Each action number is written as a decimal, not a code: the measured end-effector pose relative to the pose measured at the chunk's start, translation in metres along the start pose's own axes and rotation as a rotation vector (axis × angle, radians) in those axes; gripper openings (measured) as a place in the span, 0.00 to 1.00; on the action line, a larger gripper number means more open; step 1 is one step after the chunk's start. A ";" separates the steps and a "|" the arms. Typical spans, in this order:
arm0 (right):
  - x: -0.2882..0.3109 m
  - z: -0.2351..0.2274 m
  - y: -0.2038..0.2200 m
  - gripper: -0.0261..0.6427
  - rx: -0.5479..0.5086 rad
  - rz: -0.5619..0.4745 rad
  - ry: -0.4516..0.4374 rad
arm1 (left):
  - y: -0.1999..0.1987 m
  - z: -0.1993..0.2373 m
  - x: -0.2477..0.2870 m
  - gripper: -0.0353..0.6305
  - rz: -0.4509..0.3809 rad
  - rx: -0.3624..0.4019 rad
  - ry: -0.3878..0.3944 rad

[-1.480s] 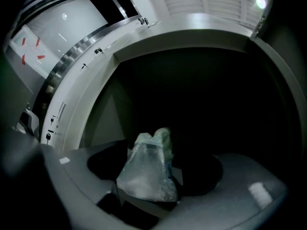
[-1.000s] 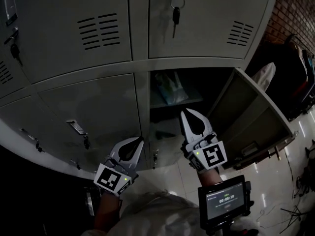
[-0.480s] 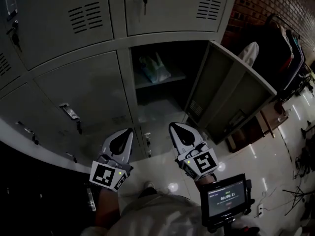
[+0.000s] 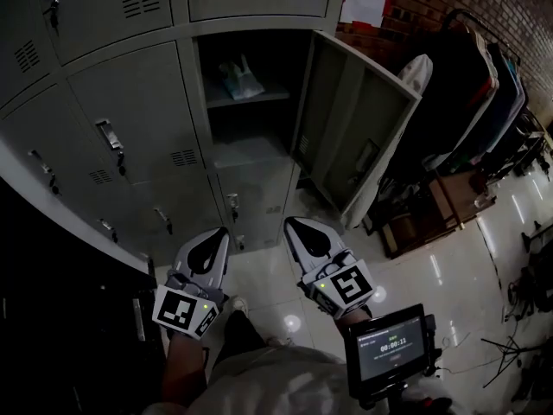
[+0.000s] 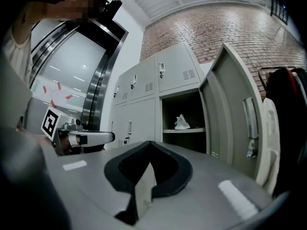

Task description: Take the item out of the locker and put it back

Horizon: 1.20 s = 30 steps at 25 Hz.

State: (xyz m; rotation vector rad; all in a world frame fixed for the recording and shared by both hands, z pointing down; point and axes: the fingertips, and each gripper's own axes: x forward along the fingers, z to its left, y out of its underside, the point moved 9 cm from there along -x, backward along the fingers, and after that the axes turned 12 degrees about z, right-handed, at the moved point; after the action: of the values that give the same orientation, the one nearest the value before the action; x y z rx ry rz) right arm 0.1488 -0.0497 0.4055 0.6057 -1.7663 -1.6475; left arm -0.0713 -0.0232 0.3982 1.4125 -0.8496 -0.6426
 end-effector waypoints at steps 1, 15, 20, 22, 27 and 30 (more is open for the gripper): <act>-0.009 0.003 0.003 0.04 -0.001 -0.002 -0.007 | 0.001 -0.011 -0.005 0.01 0.002 0.005 0.000; -0.072 0.047 0.000 0.04 -0.026 0.006 -0.049 | -0.006 -0.063 -0.057 0.02 0.012 -0.009 0.045; -0.073 0.059 0.001 0.04 -0.020 0.015 -0.018 | -0.005 -0.061 -0.066 0.01 0.019 -0.007 0.067; -0.072 0.062 0.001 0.04 -0.031 0.023 -0.011 | -0.004 -0.060 -0.069 0.01 0.021 -0.003 0.070; -0.070 0.070 0.000 0.04 -0.051 0.033 -0.003 | 0.000 -0.060 -0.071 0.01 0.022 -0.006 0.089; -0.068 0.073 -0.002 0.04 -0.071 0.036 0.003 | -0.001 -0.058 -0.074 0.01 0.023 -0.006 0.084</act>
State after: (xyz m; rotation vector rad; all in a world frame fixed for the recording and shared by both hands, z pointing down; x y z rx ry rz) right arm 0.1431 0.0493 0.3932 0.5413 -1.6995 -1.6763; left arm -0.0656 0.0703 0.3904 1.4127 -0.7964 -0.5638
